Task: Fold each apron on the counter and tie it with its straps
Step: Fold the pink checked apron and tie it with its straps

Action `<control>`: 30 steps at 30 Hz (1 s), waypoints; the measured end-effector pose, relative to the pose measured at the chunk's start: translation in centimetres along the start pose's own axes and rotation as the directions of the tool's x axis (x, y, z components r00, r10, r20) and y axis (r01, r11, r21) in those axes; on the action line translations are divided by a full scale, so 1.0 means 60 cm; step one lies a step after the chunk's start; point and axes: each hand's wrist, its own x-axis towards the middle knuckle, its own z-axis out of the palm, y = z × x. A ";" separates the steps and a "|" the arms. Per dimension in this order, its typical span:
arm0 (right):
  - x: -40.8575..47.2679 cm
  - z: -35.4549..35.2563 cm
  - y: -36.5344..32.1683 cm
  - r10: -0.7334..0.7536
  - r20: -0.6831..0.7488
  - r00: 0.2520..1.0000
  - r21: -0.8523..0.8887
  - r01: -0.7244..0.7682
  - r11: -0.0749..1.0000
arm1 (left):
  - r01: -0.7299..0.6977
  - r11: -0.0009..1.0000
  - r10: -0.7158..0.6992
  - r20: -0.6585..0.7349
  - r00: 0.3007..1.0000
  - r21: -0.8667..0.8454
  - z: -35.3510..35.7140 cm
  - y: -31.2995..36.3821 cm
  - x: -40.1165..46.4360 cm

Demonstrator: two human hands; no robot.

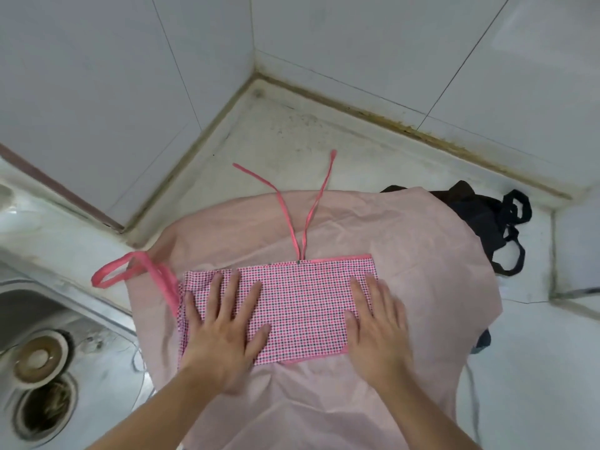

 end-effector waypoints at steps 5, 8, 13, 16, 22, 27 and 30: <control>0.006 -0.033 0.034 0.137 0.127 0.982 0.032 -0.142 0.989 | 0.131 0.991 -0.130 0.031 0.991 -0.033 -0.002 -0.026 -0.009; 0.019 -0.057 0.017 0.268 0.088 0.959 0.208 -0.281 0.937 | 0.164 0.984 -0.162 0.035 0.986 -0.067 -0.009 -0.015 -0.006; 0.041 -0.085 0.014 0.379 0.277 0.883 0.510 -0.469 0.721 | 0.094 0.993 -0.096 -0.024 0.995 -0.069 -0.046 0.025 0.003; 0.039 -0.119 0.034 0.396 0.282 0.874 0.630 -0.480 0.611 | -0.071 0.984 0.058 -0.083 0.995 -0.160 -0.068 0.074 0.020; -0.021 -0.126 0.115 0.517 0.206 0.831 0.617 -0.521 0.590 | -0.228 0.888 0.226 -0.051 0.973 -0.399 -0.076 0.185 0.076; -0.047 -0.097 0.138 0.592 -0.124 0.796 0.360 -0.520 0.775 | -0.143 0.951 0.160 0.041 0.986 -0.274 -0.055 0.221 0.089; -0.030 -0.082 0.065 0.281 -0.187 0.941 0.261 -0.228 0.938 | -0.216 0.957 0.221 0.004 0.975 -0.193 -0.050 0.250 0.087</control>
